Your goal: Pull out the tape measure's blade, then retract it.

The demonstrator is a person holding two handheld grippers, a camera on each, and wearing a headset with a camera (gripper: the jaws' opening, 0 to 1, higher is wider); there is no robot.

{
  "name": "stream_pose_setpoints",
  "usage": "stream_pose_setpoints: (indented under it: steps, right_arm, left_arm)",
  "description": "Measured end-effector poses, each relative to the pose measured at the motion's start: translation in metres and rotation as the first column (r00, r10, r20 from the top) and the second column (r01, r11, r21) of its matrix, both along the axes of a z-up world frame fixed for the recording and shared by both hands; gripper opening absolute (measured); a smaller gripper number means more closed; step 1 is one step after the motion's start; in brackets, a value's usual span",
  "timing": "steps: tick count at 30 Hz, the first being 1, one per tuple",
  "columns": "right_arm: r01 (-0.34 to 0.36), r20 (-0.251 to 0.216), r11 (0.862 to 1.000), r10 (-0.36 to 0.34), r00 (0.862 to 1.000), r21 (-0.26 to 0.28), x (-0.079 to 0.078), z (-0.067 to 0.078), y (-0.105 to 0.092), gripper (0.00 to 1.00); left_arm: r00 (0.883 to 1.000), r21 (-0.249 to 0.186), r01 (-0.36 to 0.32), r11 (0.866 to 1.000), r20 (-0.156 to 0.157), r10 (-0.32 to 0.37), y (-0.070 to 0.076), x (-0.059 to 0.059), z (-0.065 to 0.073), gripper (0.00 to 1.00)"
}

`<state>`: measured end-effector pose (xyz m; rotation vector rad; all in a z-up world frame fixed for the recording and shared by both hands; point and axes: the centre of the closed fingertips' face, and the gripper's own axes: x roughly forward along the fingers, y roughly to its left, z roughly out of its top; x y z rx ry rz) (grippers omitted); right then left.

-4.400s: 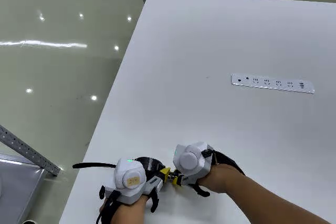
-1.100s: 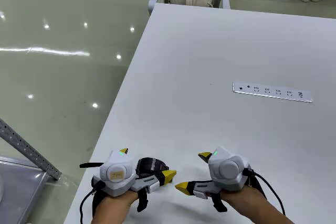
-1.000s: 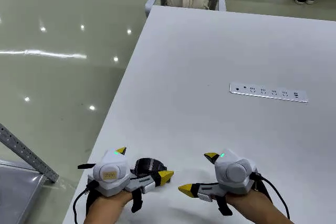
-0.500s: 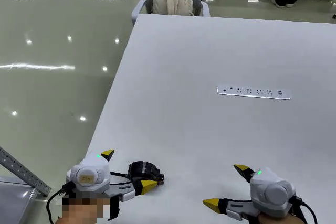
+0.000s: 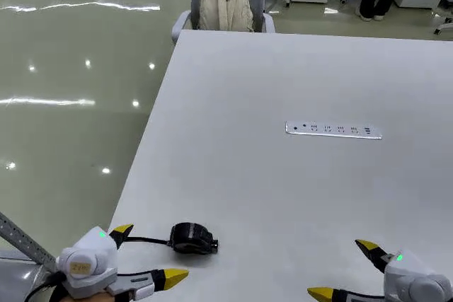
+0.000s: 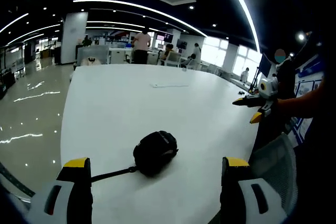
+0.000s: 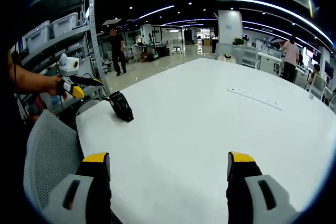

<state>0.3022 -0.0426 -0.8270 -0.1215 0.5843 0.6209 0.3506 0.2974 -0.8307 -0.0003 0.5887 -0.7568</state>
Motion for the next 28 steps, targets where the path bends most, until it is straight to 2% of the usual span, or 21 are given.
stream_pose_setpoints:
  steps: [2, 4, 7, 12, 17, 19, 21, 25, 28]
  right_arm:
    - [0.017, 0.001, 1.0, -0.017, 1.0, -0.005, -0.005, -0.001, -0.012, 0.96]
    - [0.028, 0.001, 1.0, -0.028, 1.0, -0.008, -0.01, -0.003, -0.021, 0.97]
    - [0.037, 0.002, 0.998, -0.037, 0.999, -0.052, -0.022, -0.008, -0.041, 1.0]
    - [0.068, -0.011, 0.997, -0.068, 0.998, -0.047, -0.039, -0.009, -0.063, 1.0]
    - [0.097, -0.002, 0.994, -0.097, 0.995, -0.048, -0.052, -0.005, -0.082, 1.0]
    - [0.112, 0.006, 0.993, -0.112, 0.994, -0.039, -0.055, -0.002, -0.087, 1.0]
    - [0.126, 0.01, 0.991, -0.125, 0.992, -0.037, -0.058, 0.002, -0.088, 1.0]
    - [0.123, 0.007, 0.991, -0.123, 0.992, -0.043, -0.06, -0.001, -0.087, 1.0]
    - [0.122, 0.004, 0.991, -0.122, 0.993, -0.047, -0.061, -0.003, -0.086, 1.0]
  left_arm:
    - [1.0, -0.006, 0.006, 1.0, -0.008, -0.006, 0.005, -0.006, -0.001, 1.0]
    - [1.0, 0.024, 0.015, 1.0, -0.008, -0.015, 0.01, -0.009, -0.006, 1.0]
    - [1.0, 0.059, 0.023, 0.998, -0.003, -0.023, 0.016, -0.015, -0.007, 1.0]
    - [1.0, 0.042, 0.026, 0.999, 0.012, -0.026, 0.019, -0.024, -0.003, 1.0]
    - [1.0, 0.051, 0.02, 0.998, 0.006, -0.021, 0.029, -0.03, -0.007, 1.0]
    - [1.0, 0.064, 0.022, 0.998, 0.011, -0.023, 0.033, -0.033, -0.009, 1.0]
    - [1.0, 0.042, 0.015, 0.999, 0.012, -0.015, 0.035, -0.035, -0.007, 1.0]
    - [1.0, 0.025, 0.009, 1.0, 0.017, -0.009, 0.035, -0.034, -0.003, 1.0]
    - [1.0, 0.039, 0.015, 0.999, 0.019, -0.016, 0.035, -0.032, -0.003, 1.0]
